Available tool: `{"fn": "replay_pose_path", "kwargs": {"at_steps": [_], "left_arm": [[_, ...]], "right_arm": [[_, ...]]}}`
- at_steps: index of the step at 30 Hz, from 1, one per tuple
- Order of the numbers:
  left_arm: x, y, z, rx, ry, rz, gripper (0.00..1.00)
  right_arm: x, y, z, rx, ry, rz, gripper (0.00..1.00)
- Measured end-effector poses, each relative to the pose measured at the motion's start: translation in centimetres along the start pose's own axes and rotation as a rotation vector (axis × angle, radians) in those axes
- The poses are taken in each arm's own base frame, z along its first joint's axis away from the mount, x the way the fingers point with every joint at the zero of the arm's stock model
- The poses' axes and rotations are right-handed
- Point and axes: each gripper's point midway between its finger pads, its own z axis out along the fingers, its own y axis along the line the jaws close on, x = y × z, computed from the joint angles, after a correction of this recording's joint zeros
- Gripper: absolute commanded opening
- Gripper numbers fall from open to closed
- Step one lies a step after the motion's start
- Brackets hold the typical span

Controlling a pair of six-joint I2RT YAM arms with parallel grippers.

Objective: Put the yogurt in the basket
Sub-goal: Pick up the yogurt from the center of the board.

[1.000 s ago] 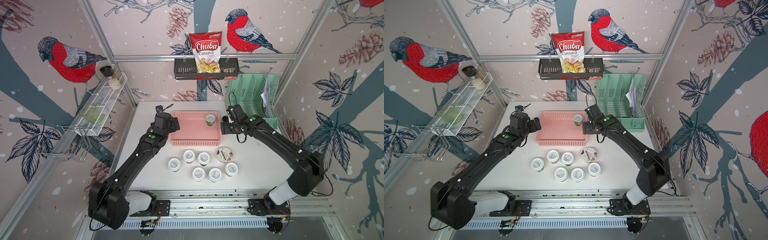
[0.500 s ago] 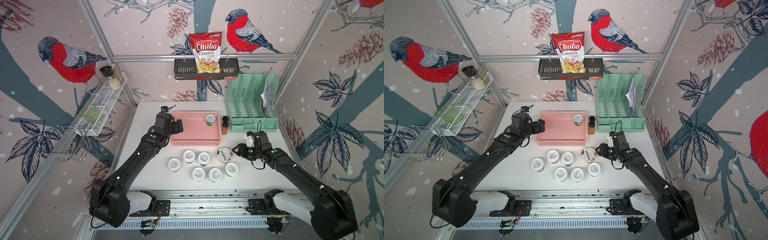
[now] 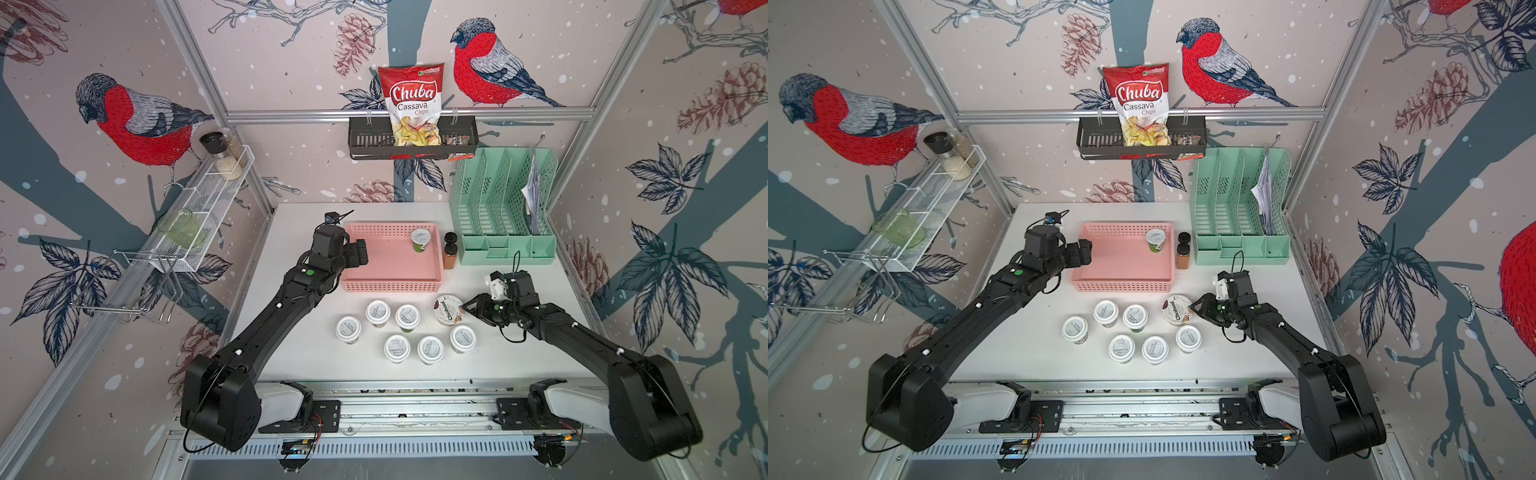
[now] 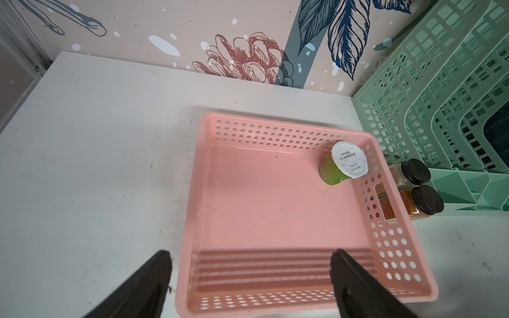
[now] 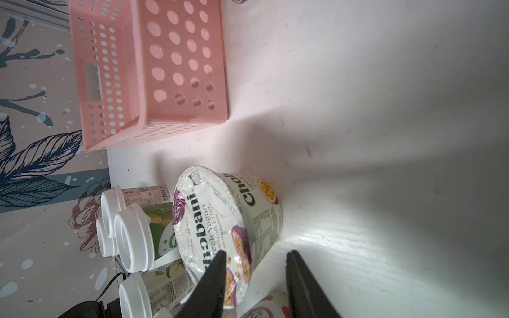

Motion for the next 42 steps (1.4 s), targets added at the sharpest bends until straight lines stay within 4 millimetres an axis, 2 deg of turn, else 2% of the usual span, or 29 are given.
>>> {"fn": "replay_pose_path", "kwargs": {"at_steps": [19,36,42], "left_arm": [[0.4,-0.4,0.3,0.017,0.015,0.004,0.93],[0.9,-1.0,0.5,0.025,0.028,0.014,0.93],[1.2,-1.1,0.8,0.025,0.037,0.018,0.93]], "right_arm": [[0.1,0.3,1.2,-0.065,0.012,-0.013,0.26],[-0.3,0.5,1.0,-0.078,-0.004,-0.019,0.12],[-0.8,1.2,0.1,-0.098,-0.034,-0.036,0.09]]}}
